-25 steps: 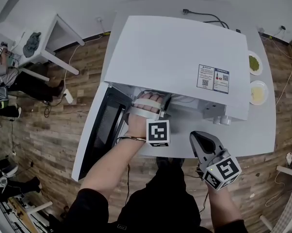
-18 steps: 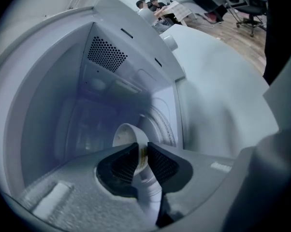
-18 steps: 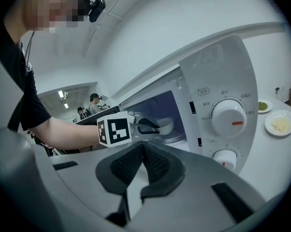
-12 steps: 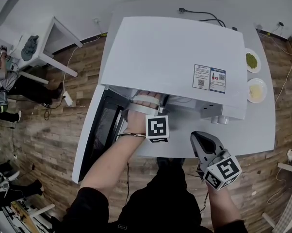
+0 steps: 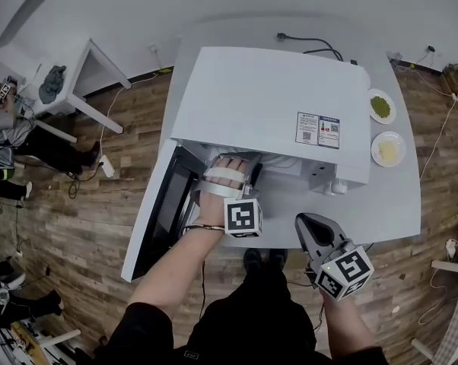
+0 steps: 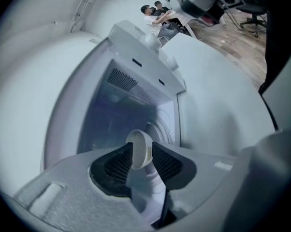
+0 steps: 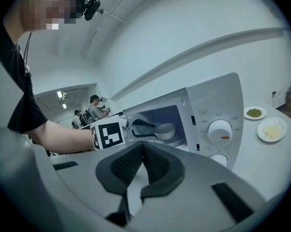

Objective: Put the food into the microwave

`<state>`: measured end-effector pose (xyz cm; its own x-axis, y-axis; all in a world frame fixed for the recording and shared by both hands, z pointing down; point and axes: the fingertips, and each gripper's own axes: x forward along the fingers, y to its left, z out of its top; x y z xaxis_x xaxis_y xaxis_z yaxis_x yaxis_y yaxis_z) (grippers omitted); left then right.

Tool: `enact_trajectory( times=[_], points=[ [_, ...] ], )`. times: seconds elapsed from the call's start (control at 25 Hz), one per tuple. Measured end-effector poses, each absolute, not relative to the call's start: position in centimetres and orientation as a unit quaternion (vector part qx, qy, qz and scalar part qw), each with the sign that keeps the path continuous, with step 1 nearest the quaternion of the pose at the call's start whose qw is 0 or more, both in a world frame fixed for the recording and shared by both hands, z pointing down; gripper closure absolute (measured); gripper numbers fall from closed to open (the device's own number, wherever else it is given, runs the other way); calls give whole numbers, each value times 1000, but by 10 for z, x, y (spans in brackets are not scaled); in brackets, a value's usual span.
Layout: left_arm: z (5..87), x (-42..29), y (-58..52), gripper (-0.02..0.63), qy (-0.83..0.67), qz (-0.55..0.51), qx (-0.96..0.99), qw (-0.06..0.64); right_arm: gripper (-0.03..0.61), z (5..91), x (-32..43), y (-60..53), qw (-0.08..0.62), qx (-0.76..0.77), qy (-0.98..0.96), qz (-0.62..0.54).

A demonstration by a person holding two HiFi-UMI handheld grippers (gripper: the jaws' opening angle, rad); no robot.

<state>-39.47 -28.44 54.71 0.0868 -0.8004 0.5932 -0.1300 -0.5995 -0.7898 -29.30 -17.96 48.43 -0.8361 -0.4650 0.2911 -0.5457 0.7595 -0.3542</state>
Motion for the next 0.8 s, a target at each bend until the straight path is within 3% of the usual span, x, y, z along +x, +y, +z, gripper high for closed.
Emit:
enact_trajectory(
  times=[0.32,0.8],
  points=[
    [469,-366,-210,494,399,-474,-742,257,565,434,-291,-154,92,289,-934,189],
    [342,-361,-102,560,481,-218,-842,109,565,373,-288,-98,69,282,-946,144]
  ],
)
